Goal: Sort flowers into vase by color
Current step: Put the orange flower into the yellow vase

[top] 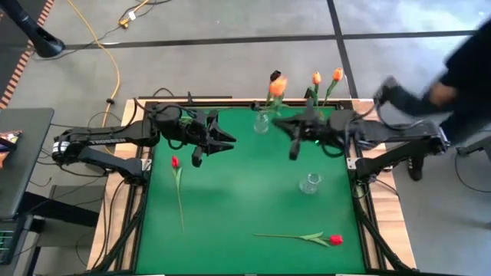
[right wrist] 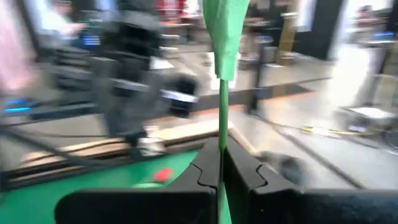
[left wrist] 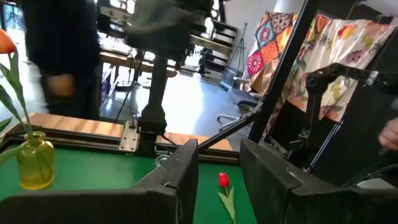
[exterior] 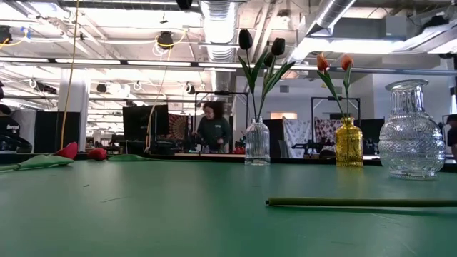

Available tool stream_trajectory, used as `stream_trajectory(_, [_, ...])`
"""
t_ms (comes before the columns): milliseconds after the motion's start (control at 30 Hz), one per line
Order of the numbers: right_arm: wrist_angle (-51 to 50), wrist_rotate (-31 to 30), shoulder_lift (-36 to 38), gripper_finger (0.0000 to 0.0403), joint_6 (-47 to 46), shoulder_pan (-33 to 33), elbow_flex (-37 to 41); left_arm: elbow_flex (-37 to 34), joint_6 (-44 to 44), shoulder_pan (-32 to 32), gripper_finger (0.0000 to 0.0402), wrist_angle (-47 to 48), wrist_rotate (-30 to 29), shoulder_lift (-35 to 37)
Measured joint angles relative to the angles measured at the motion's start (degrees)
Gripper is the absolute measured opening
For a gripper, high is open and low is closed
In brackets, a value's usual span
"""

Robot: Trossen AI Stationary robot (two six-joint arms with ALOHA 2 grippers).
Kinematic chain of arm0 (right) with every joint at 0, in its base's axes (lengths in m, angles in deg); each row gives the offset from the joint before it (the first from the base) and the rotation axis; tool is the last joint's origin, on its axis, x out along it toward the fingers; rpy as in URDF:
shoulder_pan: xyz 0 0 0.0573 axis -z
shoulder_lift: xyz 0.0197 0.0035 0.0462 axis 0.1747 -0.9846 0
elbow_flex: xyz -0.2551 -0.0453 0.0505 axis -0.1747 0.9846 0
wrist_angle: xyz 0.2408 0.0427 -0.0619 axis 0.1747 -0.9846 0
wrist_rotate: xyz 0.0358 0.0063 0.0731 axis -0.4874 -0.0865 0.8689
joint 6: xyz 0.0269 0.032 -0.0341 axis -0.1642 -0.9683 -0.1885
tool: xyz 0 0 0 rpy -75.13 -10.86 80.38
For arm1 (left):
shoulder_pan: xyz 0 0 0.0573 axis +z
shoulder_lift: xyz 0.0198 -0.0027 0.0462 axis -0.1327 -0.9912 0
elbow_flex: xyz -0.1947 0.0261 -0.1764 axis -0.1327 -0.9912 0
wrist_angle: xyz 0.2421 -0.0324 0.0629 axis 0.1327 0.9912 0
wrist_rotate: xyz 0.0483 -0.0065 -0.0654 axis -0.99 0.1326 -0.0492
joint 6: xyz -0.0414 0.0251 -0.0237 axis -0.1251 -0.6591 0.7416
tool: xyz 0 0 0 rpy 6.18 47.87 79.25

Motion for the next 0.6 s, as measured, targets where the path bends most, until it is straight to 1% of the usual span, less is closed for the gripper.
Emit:
stream_trajectory(67, [-1.29, -3.76, 3.84, 0.0032, -0.14, 0.73, 3.19, 0.00, -0.52, -0.01, 0.0107, 0.45, -0.01, 0.00])
stream_trajectory(167, [-1.19, -7.42, 9.80, 0.0026, -1.76, 2.80, 9.71, 0.00, -1.10, 0.00, 0.0107, 0.75, -0.03, 0.00])
stream_trajectory(267, [-0.20, -11.99, 14.96, 0.0027, -3.21, 5.76, 16.26, 0.00, -1.17, -0.02, 0.0107, 0.76, -0.59, 0.00])
stream_trajectory(367, [1.44, -16.34, 18.60, 0.0034, -3.73, 9.03, 22.27, 0.00, -1.19, -0.01, 0.0107, 0.74, -2.17, 0.00])
stream_trajectory(467, [4.96, -17.82, 20.86, 0.0033, -2.95, 12.81, 27.25, 0.00, -1.19, 0.02, 0.0107, 0.76, -3.66, 0.00])
stream_trajectory(600, [8.57, -17.81, 22.43, 0.0026, -1.57, 18.93, 32.74, 0.00, -1.12, 0.02, 0.0107, 0.78, -5.01, 0.00])
